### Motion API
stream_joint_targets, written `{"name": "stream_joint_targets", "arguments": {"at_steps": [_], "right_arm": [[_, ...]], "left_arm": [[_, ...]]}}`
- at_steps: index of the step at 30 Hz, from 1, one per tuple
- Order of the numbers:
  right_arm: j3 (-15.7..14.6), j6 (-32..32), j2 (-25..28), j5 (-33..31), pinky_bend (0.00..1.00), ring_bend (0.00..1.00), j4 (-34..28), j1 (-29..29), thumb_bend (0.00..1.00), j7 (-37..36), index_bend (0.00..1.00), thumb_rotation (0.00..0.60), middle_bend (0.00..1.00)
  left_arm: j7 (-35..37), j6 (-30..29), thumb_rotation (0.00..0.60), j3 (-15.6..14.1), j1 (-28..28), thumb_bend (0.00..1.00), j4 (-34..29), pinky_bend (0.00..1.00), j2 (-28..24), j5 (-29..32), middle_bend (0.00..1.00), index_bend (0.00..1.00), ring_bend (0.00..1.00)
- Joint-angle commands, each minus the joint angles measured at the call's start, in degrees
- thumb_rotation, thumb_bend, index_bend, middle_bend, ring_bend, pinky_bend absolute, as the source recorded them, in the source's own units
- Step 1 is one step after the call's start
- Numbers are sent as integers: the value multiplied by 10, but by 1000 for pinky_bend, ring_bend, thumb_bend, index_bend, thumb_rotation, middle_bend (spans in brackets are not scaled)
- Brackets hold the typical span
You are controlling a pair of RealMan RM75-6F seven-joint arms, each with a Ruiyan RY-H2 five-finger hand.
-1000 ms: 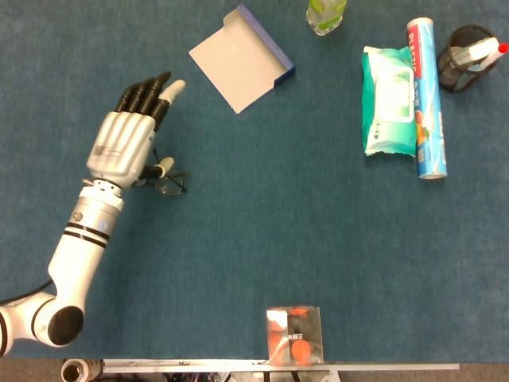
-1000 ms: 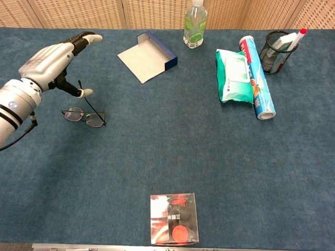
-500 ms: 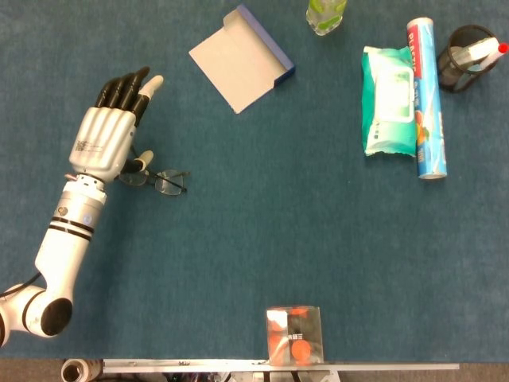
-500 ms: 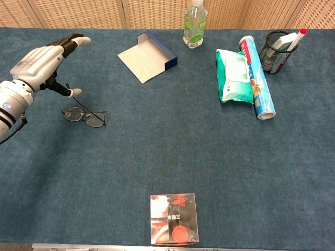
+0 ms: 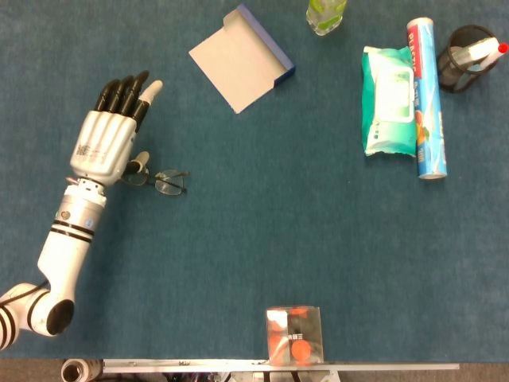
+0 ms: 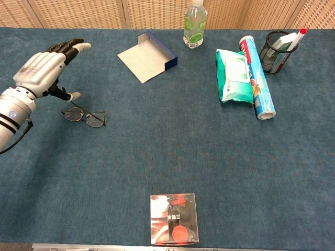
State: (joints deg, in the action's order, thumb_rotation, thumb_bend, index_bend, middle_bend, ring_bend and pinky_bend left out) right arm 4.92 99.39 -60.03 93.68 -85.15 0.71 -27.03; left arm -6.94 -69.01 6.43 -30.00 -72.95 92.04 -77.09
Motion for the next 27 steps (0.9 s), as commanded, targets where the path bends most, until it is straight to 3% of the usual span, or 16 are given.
{"name": "stream_joint_targets", "arguments": {"at_steps": [1, 21, 27], "right_arm": [[0, 0, 0, -1, 388, 378, 0, 0, 254, -1, 630, 600, 500], [1, 3, 1, -1, 388, 378, 0, -1, 254, -2, 631, 600, 501], [2, 2, 1, -2, 388, 378, 1, -1, 254, -4, 631, 600, 500]], "left_arm": [[7, -2, 600, -4, 2, 187, 16, 58, 10, -8, 0, 0, 0], [50, -14, 600, -23, 9, 188, 129, 58, 74, -52, 0, 0, 0], [58, -28, 600, -21, 11, 188, 126, 58, 72, -64, 0, 0, 0]]}}
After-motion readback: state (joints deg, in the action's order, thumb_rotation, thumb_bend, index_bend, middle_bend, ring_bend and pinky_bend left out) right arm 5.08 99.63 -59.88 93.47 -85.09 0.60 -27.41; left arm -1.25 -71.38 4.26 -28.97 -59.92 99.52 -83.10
